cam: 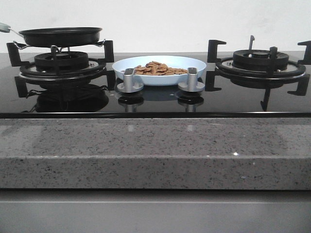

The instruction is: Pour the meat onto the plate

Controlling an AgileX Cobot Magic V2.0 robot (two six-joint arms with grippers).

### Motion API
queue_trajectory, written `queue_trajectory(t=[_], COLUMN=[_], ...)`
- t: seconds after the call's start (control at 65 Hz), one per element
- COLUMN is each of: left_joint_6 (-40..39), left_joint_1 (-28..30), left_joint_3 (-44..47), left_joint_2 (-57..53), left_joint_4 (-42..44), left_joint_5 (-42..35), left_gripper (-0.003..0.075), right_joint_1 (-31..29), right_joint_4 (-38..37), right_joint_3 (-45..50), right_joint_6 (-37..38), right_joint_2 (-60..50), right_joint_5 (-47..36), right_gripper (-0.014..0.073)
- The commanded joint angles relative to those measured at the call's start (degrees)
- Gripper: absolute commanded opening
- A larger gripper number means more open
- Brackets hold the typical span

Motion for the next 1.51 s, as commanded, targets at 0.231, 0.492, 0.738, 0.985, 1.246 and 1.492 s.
queue_trajectory(t=[0.231,0.492,0.738,0.985,1.246,1.492], left_joint_6=[-0.43,-0.43,-0.43,-0.43,-0.43,-0.43], left_joint_1=[-0.38,-0.38,-0.38,-0.38,-0.38,-0.38], left_joint_3=[0.34,0.34,0.34,0.34,0.34,0.34], left_joint_2=[-1.00,-1.00,-1.00,-1.00,-1.00,-1.00], left_joint_4=[-0.38,-0.38,-0.38,-0.38,-0.38,-0.38], left_joint_5=[-5.07,-5.07,-5.07,-5.07,-5.07,-5.07], left_gripper=[-0.0020,-0.0020,-0.0020,-0.0020,-0.0020,-0.0020], right_joint_1=[-0.22,-0.22,-0.22,-0.35,-0.35,-0.35], right_joint_4=[-9.84,-8.11,-7.49,-5.50,-5.50,-5.50], right_joint_3=[-0.28,-0.28,-0.28,-0.28,-0.28,-0.28], right_joint_6=[13.29,12.42,8.90,8.90,8.90,8.90], right_joint_2=[-0.89,-0.89,-0.89,-0.89,-0.89,-0.89], right_joint_5=[-5.37,-5.76,-6.68,-7.57,-7.51,-7.51], right_gripper=[-0.0071,-0.0071,-0.0071,-0.0071,-0.0071,-0.0071])
